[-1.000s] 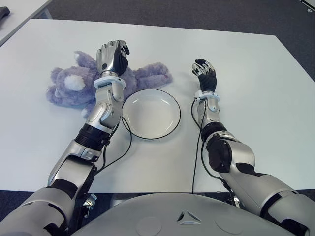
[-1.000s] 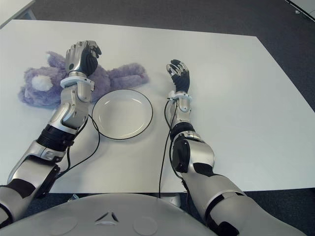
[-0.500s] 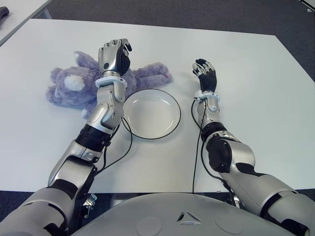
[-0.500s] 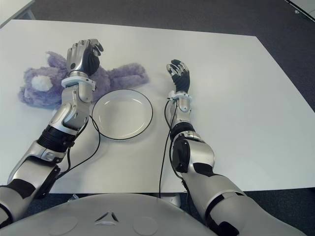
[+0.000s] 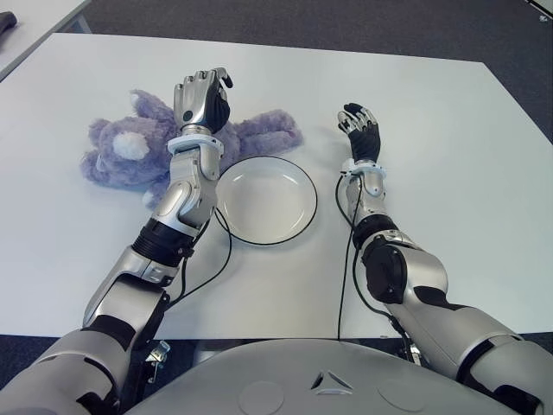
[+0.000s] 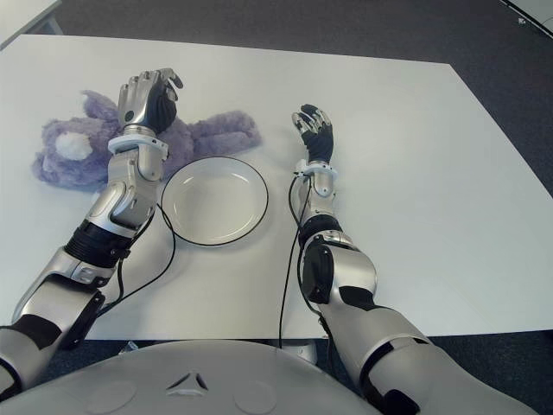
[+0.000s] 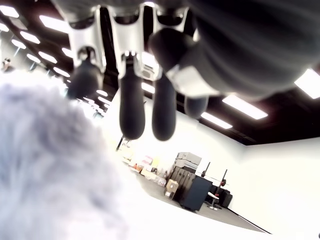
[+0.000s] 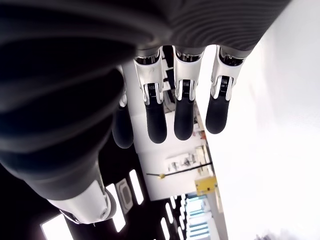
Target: Put the doll into the plate.
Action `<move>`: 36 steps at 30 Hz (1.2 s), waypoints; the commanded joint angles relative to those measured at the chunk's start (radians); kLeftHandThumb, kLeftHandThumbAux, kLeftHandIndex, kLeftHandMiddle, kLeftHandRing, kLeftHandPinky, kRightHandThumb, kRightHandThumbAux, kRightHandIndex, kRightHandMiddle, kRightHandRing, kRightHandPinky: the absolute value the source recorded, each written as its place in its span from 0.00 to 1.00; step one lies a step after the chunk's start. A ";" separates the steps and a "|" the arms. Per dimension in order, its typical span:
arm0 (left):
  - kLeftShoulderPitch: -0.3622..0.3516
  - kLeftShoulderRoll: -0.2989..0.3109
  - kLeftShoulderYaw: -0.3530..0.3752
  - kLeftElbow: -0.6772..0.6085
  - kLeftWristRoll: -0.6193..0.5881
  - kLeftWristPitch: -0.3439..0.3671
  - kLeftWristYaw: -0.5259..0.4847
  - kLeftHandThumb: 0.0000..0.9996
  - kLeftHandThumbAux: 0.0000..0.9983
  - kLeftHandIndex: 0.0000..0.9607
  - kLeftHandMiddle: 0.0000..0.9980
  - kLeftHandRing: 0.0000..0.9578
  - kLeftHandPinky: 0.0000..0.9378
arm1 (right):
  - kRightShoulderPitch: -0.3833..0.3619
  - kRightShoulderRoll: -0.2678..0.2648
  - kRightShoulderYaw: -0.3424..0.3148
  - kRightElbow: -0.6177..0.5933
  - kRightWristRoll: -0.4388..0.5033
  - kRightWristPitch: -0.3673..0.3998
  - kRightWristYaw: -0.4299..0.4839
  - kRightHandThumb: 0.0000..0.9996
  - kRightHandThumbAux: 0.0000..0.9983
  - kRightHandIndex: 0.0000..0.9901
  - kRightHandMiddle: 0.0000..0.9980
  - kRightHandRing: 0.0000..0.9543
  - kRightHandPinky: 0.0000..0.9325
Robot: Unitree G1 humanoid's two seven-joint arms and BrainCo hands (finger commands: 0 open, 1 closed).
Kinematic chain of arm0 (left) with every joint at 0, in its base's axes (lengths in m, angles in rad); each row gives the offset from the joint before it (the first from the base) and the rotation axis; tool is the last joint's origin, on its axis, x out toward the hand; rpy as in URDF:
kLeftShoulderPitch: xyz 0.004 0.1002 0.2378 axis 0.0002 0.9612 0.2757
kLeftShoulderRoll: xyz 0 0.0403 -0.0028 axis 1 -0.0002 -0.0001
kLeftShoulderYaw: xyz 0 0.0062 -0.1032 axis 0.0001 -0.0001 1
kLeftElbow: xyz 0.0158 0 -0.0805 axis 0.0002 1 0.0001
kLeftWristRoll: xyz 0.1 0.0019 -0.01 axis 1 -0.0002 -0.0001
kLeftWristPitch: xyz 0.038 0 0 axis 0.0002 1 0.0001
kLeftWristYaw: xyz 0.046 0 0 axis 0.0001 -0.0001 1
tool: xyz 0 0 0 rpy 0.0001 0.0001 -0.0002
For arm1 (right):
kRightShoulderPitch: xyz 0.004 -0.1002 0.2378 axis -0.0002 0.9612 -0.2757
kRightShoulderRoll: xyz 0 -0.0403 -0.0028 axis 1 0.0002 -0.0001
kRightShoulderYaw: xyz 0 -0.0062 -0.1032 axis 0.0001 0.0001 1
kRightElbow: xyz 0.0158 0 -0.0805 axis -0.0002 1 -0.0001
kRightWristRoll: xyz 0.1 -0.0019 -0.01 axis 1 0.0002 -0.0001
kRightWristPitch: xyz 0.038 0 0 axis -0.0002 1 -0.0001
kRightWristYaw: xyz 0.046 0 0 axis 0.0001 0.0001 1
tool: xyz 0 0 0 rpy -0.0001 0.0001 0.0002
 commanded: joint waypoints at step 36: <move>0.067 0.333 -0.088 -0.101 0.123 -0.201 -0.480 0.29 0.18 0.00 0.00 0.00 0.00 | 0.246 0.050 -0.001 0.121 0.015 0.016 -0.013 0.29 0.80 0.26 0.24 0.22 0.24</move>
